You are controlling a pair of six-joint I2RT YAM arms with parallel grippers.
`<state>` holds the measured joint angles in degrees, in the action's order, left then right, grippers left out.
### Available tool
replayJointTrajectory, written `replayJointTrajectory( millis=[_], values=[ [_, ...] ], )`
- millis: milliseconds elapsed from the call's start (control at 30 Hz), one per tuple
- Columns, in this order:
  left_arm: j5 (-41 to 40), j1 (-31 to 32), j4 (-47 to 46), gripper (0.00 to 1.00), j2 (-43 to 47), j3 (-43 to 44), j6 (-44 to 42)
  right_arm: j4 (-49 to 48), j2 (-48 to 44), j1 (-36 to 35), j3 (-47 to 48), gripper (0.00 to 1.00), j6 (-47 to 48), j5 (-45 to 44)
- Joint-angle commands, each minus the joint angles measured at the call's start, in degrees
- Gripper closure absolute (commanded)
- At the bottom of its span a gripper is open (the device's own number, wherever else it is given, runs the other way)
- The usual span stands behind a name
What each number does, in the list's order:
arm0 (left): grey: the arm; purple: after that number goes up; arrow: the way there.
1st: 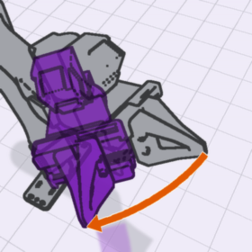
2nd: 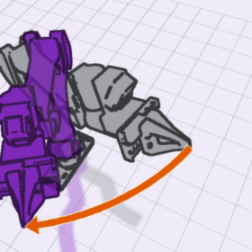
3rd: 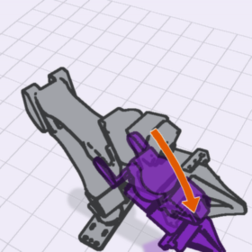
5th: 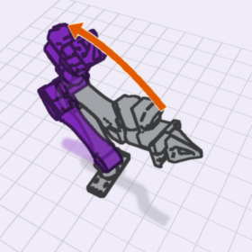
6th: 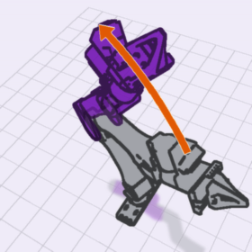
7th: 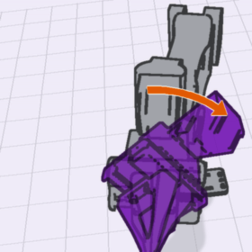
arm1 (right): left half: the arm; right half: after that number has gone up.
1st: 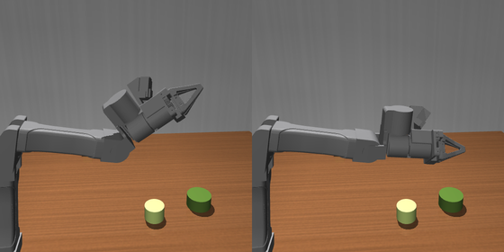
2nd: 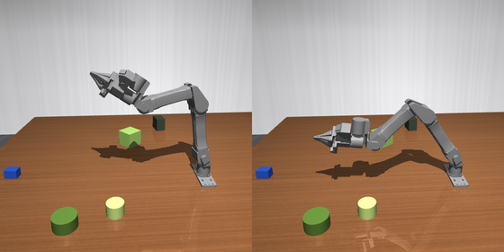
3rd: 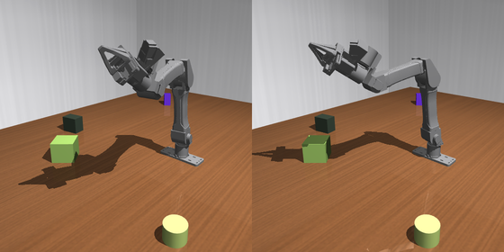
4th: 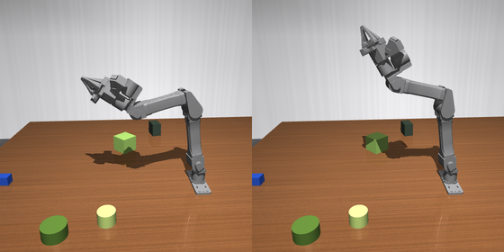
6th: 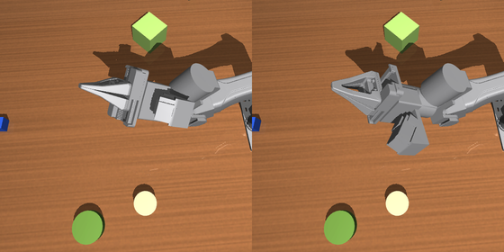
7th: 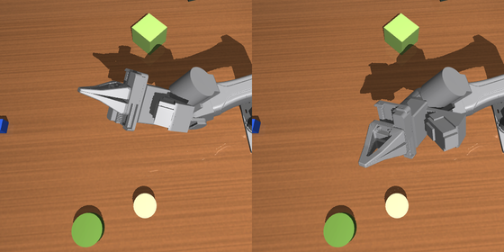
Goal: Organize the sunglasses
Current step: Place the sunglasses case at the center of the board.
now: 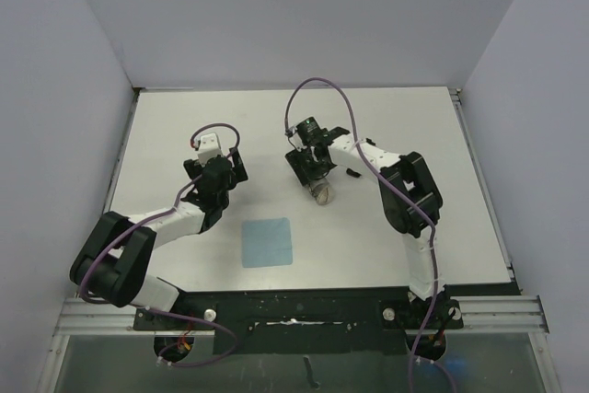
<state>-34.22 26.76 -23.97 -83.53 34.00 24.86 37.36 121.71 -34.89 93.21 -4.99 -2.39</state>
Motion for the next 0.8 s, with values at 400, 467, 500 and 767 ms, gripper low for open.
replayJointTrajectory(
  millis=[400,467,500,767],
  values=[
    [-0.1,-0.5,-2.7,0.07,-0.1,1.2,0.4,-3.6,-2.4,-0.4,-2.3,0.31,-1.9,0.6],
    [-0.1,-0.5,-2.7,0.07,-0.1,1.2,0.3,-3.0,-2.3,-0.6,-1.6,0.28,-1.8,0.5],
    [-0.1,-0.5,-2.7,0.07,-0.1,1.2,0.4,-2.5,-2.2,-0.7,-1.1,0.27,-1.8,0.4],
    [-0.2,-0.5,-2.7,0.07,0.2,1.1,0.3,0.7,-1.3,-0.9,0.5,0.27,-1.5,-0.3]
  ],
)
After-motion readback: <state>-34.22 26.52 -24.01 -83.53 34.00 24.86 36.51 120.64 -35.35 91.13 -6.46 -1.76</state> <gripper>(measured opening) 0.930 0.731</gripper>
